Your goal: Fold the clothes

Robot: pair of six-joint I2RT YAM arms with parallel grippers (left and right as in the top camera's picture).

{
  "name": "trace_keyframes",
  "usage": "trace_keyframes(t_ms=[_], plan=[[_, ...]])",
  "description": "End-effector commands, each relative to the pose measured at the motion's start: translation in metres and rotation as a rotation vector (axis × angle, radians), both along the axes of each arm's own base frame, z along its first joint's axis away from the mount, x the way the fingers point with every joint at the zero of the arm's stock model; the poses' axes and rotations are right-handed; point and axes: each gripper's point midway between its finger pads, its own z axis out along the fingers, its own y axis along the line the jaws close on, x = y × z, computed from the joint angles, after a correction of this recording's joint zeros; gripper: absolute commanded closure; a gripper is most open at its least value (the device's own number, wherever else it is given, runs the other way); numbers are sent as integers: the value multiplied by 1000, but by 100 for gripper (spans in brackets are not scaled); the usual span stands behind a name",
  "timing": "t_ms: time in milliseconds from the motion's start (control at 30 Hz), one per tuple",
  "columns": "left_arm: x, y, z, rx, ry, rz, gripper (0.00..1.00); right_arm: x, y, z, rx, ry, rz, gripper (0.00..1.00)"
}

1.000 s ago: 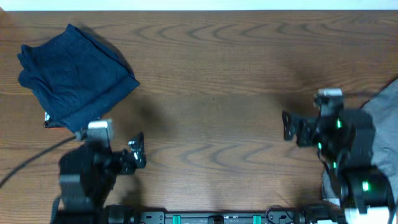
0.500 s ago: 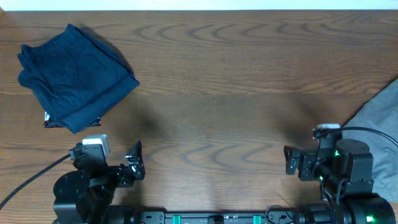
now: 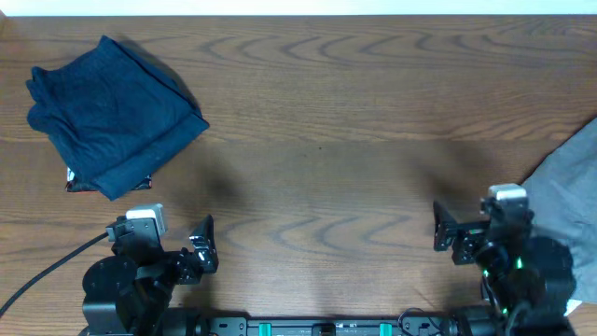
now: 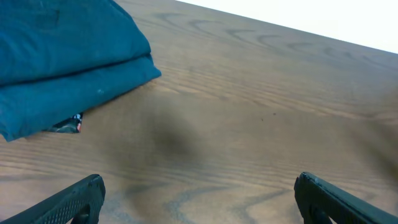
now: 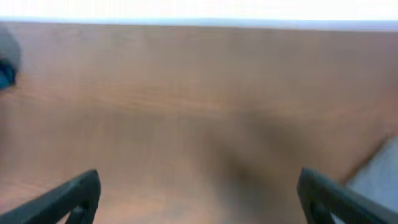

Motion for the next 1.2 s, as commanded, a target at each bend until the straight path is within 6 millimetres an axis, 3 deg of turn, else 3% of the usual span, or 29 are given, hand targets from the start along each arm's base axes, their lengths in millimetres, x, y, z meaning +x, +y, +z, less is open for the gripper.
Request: trace_keyframes(t_ms=[0, 233, 400, 567, 1167], plan=[[0, 2, -2, 1, 3, 11, 2, 1, 0, -9, -65, -118, 25, 1], [0, 2, -2, 1, 3, 11, 2, 20, 1, -10, -98, -406, 24, 1], [0, 2, -2, 1, 3, 11, 2, 33, 2, -25, -150, -515, 27, 1], [0, 2, -2, 1, 3, 11, 2, 34, 1, -69, -166, -360, 37, 1], [0, 2, -2, 1, 3, 11, 2, 34, 2, -67, -145, -366, 37, 1]])
